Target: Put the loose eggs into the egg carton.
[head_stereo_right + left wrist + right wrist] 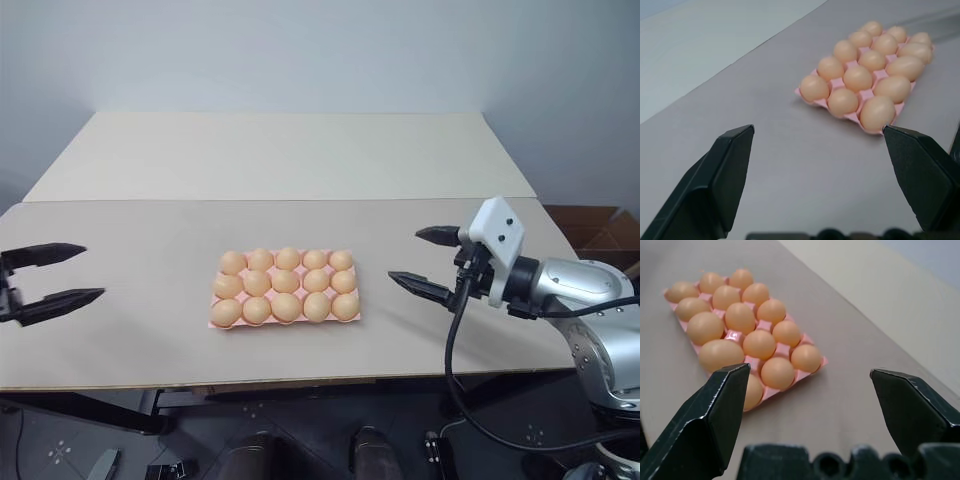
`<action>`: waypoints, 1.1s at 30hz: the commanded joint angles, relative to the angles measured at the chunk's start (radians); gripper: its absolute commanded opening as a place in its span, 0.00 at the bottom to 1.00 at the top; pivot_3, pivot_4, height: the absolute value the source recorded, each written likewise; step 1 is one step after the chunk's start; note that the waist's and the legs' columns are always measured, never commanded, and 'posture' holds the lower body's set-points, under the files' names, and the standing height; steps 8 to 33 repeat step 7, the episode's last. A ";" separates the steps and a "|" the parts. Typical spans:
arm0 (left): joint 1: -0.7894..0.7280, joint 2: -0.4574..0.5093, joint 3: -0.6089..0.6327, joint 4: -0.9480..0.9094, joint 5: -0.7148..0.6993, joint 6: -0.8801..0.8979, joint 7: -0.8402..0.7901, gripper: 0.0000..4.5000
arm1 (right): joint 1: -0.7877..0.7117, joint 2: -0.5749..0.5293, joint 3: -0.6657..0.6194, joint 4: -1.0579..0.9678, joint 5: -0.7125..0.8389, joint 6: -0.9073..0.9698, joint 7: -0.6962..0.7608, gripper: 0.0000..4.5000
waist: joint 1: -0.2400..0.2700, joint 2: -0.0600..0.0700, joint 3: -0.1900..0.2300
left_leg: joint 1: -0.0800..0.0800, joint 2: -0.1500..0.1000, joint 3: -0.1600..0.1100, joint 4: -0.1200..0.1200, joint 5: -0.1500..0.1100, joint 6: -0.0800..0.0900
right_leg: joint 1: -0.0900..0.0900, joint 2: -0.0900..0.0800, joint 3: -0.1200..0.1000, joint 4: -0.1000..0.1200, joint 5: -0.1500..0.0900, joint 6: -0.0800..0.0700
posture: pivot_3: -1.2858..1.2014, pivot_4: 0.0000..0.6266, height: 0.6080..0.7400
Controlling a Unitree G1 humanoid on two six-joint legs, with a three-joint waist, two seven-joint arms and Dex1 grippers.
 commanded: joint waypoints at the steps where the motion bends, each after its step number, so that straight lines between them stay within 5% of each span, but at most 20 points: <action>1: 0.046 -0.032 0.069 -0.071 -0.037 0.006 0.027 0.99 | 0.008 -0.012 -0.049 -0.032 0.008 -0.020 0.000 1.00 | 0.003 0.000 0.000 | 0.000 0.000 0.000 0.000 0.000 0.000 | 0.000 0.000 0.000 0.000 -0.001 -0.001 | 0.52 0.24 1.00; 33: 0.076 -0.056 0.058 -0.150 -0.068 0.039 0.073 0.99 | -0.014 -0.013 -0.050 -0.013 0.001 -0.019 -0.012 1.00 | 0.005 0.000 0.000 | 0.000 0.000 0.001 0.000 0.000 0.000 | 0.000 0.000 0.001 0.000 -0.001 -0.003 | 0.52 0.24 1.00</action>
